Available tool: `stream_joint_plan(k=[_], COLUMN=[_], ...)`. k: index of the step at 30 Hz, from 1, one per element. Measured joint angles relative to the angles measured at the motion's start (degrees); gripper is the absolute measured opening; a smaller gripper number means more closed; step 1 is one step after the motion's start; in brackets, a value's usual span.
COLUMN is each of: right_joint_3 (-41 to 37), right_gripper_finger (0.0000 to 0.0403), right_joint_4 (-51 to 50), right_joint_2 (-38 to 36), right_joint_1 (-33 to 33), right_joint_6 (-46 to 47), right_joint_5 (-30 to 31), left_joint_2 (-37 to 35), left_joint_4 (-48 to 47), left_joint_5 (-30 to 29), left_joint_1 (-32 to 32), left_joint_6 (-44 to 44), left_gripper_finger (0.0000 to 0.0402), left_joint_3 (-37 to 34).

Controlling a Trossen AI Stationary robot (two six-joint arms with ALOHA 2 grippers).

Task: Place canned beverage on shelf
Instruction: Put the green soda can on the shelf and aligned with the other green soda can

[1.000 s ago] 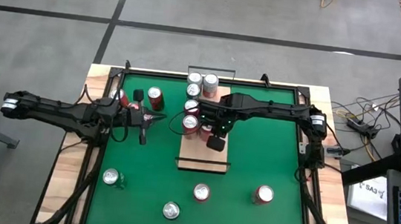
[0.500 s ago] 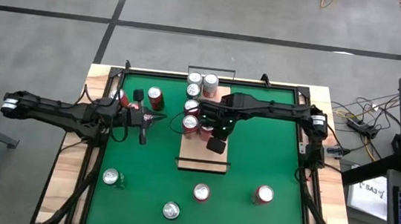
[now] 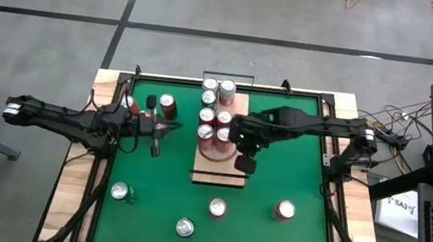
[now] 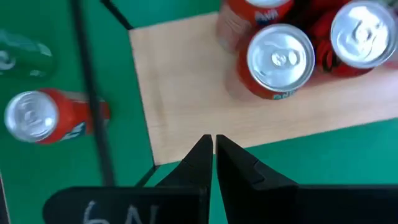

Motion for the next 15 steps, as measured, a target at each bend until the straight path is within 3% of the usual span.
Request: stream_joint_plan(k=[5,11,15], right_joint_3=[0.0,0.0,0.0], right_gripper_finger=[0.0012,0.0012,0.0012], right_joint_4=[1.4,4.9,8.8], right_joint_2=[-3.1,-4.9,-4.4], right_joint_1=[6.0,12.3,16.9], right_joint_6=[-1.0,-2.3,-3.0], right_joint_5=[3.9,4.6,5.0], left_joint_2=[5.6,11.4,14.9], left_joint_4=[0.0,-0.9,-3.4], left_joint_5=[-1.9,-16.7,-20.9], left_joint_1=[-5.8,-15.4,-22.2], left_joint_6=[-3.0,-5.6,-6.5], left_gripper_finger=[0.0000,0.0000,0.0000], left_joint_3=[4.3,10.4,14.1])
